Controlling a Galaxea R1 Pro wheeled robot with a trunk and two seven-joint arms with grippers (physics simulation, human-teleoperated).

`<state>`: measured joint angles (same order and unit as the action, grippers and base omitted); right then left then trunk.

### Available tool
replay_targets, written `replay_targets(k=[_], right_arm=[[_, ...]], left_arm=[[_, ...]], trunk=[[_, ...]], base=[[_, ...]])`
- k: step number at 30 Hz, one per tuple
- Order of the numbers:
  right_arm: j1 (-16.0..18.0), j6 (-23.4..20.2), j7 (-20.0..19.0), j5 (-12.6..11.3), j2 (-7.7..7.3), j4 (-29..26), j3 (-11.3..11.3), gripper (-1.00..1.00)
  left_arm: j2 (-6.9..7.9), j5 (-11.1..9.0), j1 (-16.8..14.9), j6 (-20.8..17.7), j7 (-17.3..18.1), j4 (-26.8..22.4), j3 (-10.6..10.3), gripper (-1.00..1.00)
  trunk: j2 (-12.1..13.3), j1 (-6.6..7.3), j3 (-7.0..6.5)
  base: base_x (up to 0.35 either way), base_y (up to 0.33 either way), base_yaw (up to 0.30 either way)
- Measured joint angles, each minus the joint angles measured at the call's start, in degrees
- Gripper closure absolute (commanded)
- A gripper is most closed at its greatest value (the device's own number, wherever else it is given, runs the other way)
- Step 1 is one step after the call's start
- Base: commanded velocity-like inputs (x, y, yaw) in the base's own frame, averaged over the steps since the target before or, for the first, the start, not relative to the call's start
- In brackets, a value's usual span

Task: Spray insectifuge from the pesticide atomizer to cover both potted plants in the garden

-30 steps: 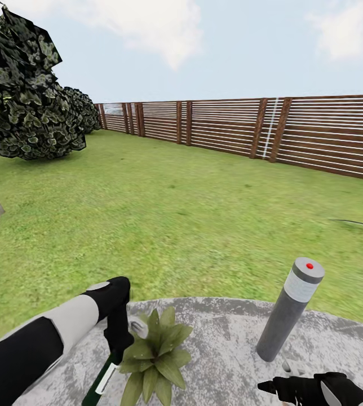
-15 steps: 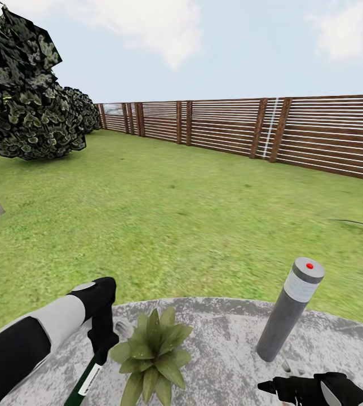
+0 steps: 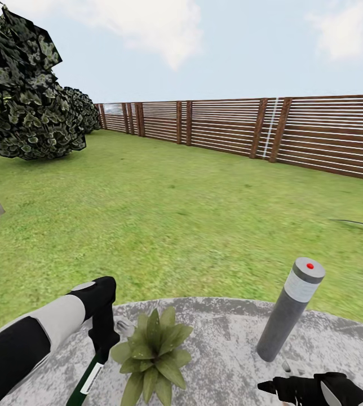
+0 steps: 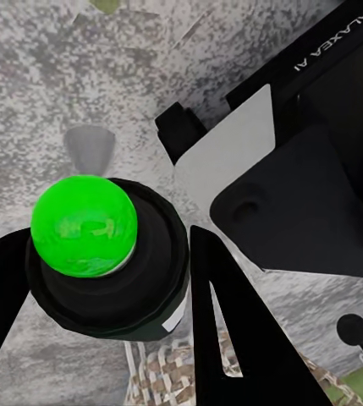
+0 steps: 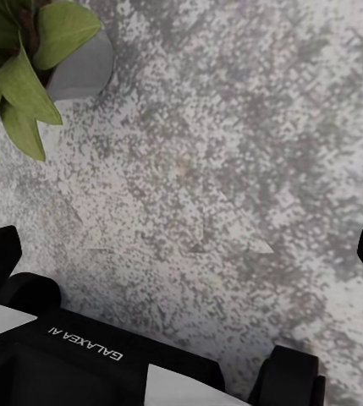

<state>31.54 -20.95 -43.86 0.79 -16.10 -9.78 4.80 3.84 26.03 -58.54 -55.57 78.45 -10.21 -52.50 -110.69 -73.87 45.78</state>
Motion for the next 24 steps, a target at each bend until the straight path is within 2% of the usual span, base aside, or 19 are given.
replay_targets(k=[10, 15, 20, 24], right_arm=[[0.00, 0.00, 0.00, 0.00, 0.00, 0.00, 0.00, -1.00], [0.00, 0.00, 0.00, 0.00, 0.00, 0.01, 0.00, -1.00], [0.00, 0.00, 0.00, 0.00, 0.00, 0.00, 0.00, -1.00], [0.00, 0.00, 0.00, 0.00, 0.00, 0.00, 0.00, -1.00]], left_arm=[[0.00, 0.00, 0.00, 0.02, -0.07, -0.06, 0.02, 1.00], [0.11, -0.02, 0.00, 0.33, -0.27, -3.80, 0.03, 1.00], [0.43, 0.04, 0.00, 1.18, -1.94, -4.83, 1.83, 1.00], [1.17, 0.15, 0.00, 1.50, -2.88, -4.70, 2.17, 1.00]], trunk=[[0.00, 0.00, 0.00], [0.00, 0.00, 0.00], [0.00, 0.00, 0.00], [0.00, 0.00, 0.00]], base=[[0.004, 0.024, 0.000], [0.000, 0.000, 0.000], [0.000, 0.000, 0.000], [0.000, 0.000, 0.000]])
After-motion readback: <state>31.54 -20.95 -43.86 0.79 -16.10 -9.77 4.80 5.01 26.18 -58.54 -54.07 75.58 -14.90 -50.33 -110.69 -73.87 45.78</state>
